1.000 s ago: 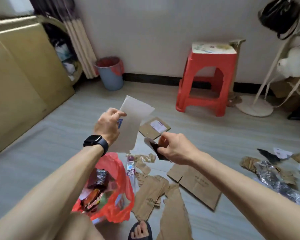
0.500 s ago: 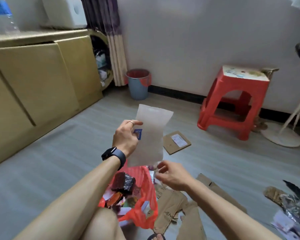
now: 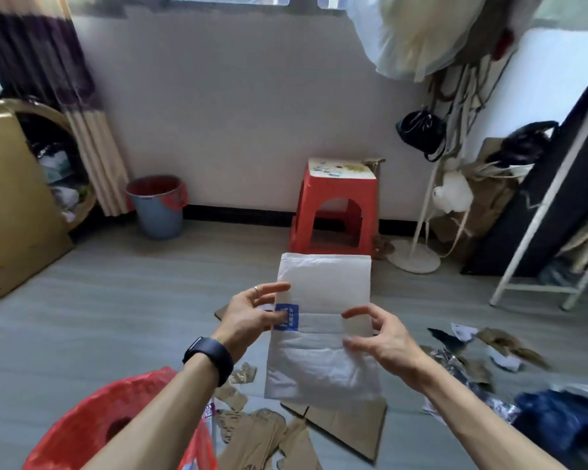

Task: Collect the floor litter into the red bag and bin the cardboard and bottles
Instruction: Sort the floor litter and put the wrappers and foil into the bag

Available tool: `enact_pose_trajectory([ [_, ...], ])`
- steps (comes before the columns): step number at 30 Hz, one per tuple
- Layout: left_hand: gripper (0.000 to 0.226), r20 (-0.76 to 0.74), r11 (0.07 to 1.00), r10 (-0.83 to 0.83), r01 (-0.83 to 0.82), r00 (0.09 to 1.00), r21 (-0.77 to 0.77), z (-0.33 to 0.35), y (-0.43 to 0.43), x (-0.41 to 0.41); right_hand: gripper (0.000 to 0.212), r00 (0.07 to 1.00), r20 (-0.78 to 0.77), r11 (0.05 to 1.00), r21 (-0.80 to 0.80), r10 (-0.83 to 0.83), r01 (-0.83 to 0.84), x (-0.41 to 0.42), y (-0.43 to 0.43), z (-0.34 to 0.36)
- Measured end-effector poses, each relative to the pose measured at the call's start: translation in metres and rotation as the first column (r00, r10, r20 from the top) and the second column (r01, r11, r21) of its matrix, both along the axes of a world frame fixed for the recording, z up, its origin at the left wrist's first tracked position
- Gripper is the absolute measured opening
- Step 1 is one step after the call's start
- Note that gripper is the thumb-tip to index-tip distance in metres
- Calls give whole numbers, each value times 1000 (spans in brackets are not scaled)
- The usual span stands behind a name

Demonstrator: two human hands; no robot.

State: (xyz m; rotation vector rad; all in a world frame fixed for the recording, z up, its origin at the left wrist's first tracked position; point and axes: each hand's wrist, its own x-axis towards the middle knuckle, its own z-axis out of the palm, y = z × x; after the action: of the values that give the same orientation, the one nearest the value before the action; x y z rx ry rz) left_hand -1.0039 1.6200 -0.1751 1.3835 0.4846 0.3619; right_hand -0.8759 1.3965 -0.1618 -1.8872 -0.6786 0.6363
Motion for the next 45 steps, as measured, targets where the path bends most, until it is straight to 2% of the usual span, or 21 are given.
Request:
enact_pose_trajectory([
  [3,45,-39,996,-52,54,998,65,2,-9,9,51,998,-49,994,98,-41,46,10,-18,0],
  [6,49,-104,982,-92,108,990,158,-2,-12,13,61,999,-18,997,66,-46,47,19,-30,-7],
  [9,51,-158,962,-90,126,983,240,-3,-10,15,46,982,-18,975,115,-188,188,19,-31,-9],
  [12,50,-216,939,-122,183,969,290,-5,-12,14,47,945,-114,929,180,-305,322,25,-26,-12],
  [14,48,-252,924,-130,209,959,319,-8,-13,15,38,950,-153,937,184,-271,297,27,-25,-13],
  [16,47,-259,932,-80,164,963,323,-10,-15,14,21,971,-163,963,174,-176,204,27,-26,-14],
  [18,45,-252,937,-31,116,967,330,-9,-16,13,16,978,-173,975,164,-119,148,24,-25,-15],
  [20,34,-224,949,-61,126,973,291,-8,-13,11,18,972,-217,973,188,-93,135,23,-23,-16],
  [22,25,-181,979,-82,114,980,169,-5,-9,10,20,959,-277,967,222,-59,123,24,-22,-13],
  [26,26,-166,994,-106,108,980,8,-1,-3,9,20,924,-379,955,251,-53,158,26,-19,-7],
  [29,28,-198,989,-142,149,970,22,1,-4,6,19,930,-363,953,260,-55,158,24,-17,-5],
  [32,40,-227,980,-150,175,962,96,4,-5,2,37,922,-386,963,256,27,79,23,-20,-3],
  [34,46,-242,965,-171,212,955,153,6,-6,-2,37,918,-396,976,211,38,51,20,-20,-2],
  [37,44,-276,949,-229,276,934,149,9,-10,-6,28,942,-332,985,147,-40,94,16,-18,-5],
  [40,27,-330,923,-362,385,872,3,7,-11,-12,15,959,-245,973,143,-142,181,15,-16,-10],
  [41,30,-343,909,-404,414,848,-49,7,-9,-14,13,965,-199,969,142,-173,203,15,-16,-12],
  [43,53,-325,884,-467,442,822,-153,6,-4,-17,11,972,-98,963,146,-213,225,17,-14,-16],
  [45,67,-314,865,-502,471,806,-172,7,-1,-20,17,975,-9,964,150,-221,219,16,-12,-16],
])
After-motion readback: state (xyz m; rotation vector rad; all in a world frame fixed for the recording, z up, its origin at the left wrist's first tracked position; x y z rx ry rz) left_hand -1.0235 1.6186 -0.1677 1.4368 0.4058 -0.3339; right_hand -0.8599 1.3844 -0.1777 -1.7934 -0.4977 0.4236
